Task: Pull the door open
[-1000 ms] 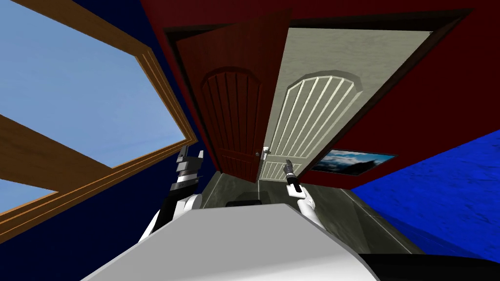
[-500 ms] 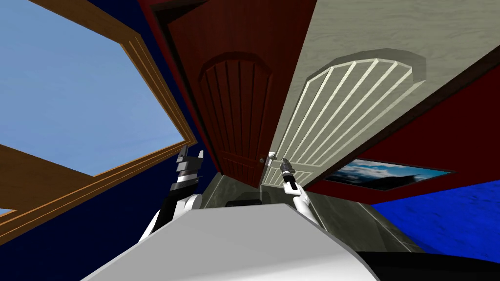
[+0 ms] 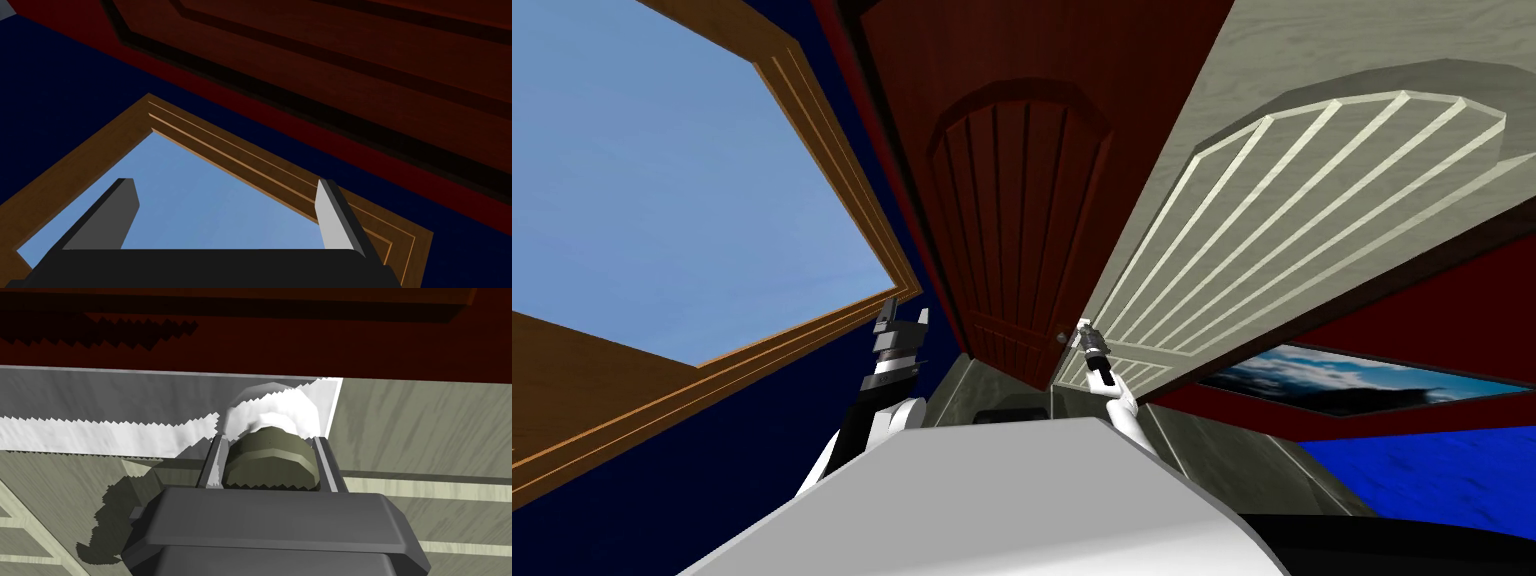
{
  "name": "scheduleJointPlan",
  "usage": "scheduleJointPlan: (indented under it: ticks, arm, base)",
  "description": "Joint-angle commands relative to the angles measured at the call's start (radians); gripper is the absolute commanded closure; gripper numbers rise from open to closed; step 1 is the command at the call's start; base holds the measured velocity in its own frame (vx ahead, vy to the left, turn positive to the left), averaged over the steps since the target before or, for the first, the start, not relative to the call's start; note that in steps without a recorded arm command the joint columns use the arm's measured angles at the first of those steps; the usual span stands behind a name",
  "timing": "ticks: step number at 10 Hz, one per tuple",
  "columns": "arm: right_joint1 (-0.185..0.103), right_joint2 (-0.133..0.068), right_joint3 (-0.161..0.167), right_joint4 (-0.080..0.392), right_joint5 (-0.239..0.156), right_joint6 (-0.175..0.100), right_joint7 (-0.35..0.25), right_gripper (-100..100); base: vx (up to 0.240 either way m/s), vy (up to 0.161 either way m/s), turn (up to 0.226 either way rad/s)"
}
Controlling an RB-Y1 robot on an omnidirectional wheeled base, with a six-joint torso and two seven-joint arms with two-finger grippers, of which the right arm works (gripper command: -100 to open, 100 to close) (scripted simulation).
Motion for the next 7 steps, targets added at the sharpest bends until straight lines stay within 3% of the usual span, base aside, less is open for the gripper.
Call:
scheduleJointPlan:
  ticks: [1,4,7]
  arm:
    - [0.001,-0.001,-0.002,0.000,0.000,0.000,0.000,100]
    - [0.001,-0.001,-0.002,0.000,0.000,0.000,0.000,100]
    - [0.030,-0.034,-0.030,0.010,-0.004,0.006,-0.005,100]
  base:
    - [-0.029,-0.018,0.031]
    - [-0.007,-0.003,0.003]
    - [-0.128,-0.118,-0.118]
